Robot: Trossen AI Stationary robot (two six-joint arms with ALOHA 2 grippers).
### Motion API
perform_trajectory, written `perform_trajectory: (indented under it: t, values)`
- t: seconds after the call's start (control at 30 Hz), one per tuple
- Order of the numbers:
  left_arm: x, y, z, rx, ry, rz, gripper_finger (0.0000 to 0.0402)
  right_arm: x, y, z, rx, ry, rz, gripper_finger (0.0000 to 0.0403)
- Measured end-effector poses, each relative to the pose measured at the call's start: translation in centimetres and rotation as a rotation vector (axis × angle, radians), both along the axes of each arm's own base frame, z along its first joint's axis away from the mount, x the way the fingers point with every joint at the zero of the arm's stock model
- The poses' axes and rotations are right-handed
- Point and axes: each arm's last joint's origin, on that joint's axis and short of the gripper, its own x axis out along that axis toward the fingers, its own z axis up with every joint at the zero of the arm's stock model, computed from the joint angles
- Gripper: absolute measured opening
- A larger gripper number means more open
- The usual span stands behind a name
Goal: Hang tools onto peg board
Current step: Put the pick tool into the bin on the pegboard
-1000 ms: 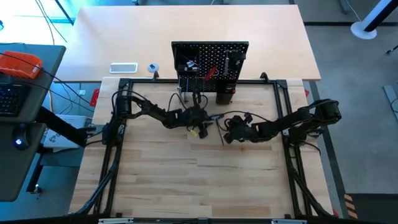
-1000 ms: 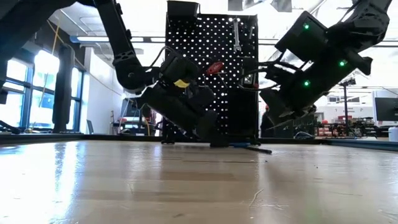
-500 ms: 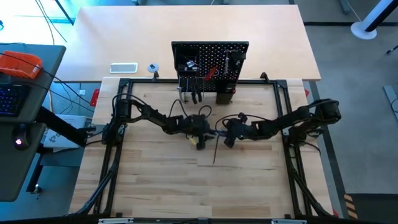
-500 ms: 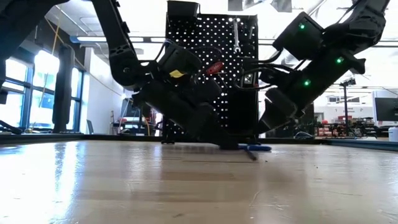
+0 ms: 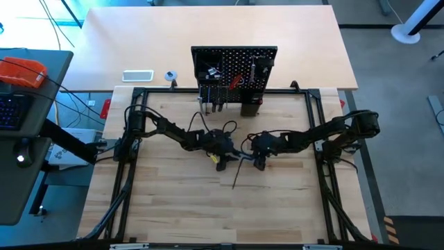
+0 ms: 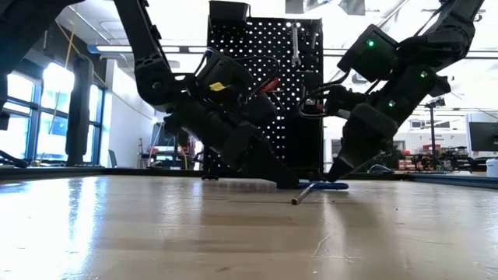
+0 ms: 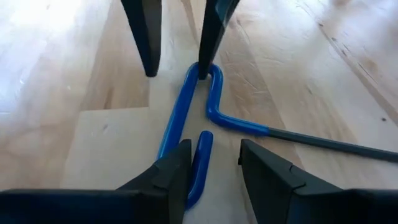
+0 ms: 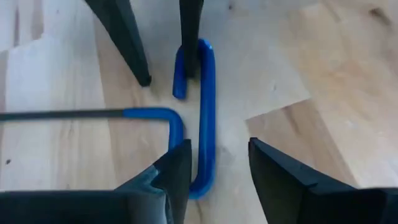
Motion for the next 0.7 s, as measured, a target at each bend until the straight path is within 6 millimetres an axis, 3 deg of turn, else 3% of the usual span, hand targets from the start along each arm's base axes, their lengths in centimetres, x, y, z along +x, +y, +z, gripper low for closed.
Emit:
perform_trajectory:
  t: [0.33, 0.7]
  values:
    - [-0.4, -0.2, 4.0, 0.141, -0.032, 0.047, 0.0130, -0.5, 0.5, -0.4, 0.025, 0.070, -0.008, 0.0132]
    - [-1.1, -1.2, 3.1, 0.149, 0.103, 0.134, 0.0131, -0.6, 2.2, -0.5, 0.048, 0.070, -0.057, 0.0101]
